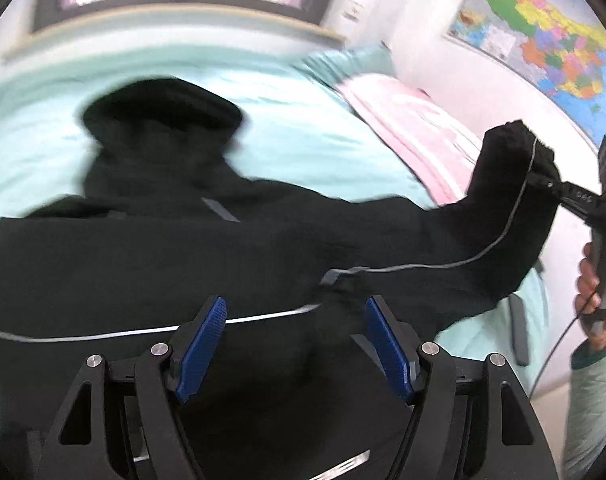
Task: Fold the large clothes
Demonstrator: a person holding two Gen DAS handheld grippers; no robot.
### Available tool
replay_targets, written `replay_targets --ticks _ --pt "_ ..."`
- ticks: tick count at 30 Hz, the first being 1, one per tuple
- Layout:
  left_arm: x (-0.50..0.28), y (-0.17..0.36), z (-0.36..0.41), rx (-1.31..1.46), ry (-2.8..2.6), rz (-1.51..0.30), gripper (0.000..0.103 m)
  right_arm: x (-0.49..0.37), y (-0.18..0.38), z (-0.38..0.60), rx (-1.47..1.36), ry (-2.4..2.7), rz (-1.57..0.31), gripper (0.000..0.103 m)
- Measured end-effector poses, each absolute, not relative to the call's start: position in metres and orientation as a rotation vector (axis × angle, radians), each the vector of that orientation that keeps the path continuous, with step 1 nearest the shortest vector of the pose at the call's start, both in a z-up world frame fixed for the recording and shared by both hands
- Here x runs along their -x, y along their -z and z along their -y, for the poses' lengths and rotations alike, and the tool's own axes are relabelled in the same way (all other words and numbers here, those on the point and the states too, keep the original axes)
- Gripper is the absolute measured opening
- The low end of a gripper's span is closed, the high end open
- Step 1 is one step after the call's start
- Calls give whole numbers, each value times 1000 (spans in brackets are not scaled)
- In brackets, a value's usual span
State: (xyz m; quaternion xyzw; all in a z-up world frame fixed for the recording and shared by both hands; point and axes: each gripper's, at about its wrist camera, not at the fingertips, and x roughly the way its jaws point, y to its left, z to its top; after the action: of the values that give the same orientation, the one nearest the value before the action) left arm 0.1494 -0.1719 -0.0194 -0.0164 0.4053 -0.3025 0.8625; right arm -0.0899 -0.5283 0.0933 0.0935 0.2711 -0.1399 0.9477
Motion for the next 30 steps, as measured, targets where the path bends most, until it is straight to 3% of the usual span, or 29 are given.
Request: replay_targets --ticks 14,22,30 --pt "-149 20 -48 190 380 -798 73 -20 -80 252 18 -32 -656 13" --pt "-146 41 -103 222 305 -806 73 -93 2 111 36 -215 -808 13" --pt "-147 60 -120 230 331 -841 73 -141 99 96 -37 -198 -979 16"
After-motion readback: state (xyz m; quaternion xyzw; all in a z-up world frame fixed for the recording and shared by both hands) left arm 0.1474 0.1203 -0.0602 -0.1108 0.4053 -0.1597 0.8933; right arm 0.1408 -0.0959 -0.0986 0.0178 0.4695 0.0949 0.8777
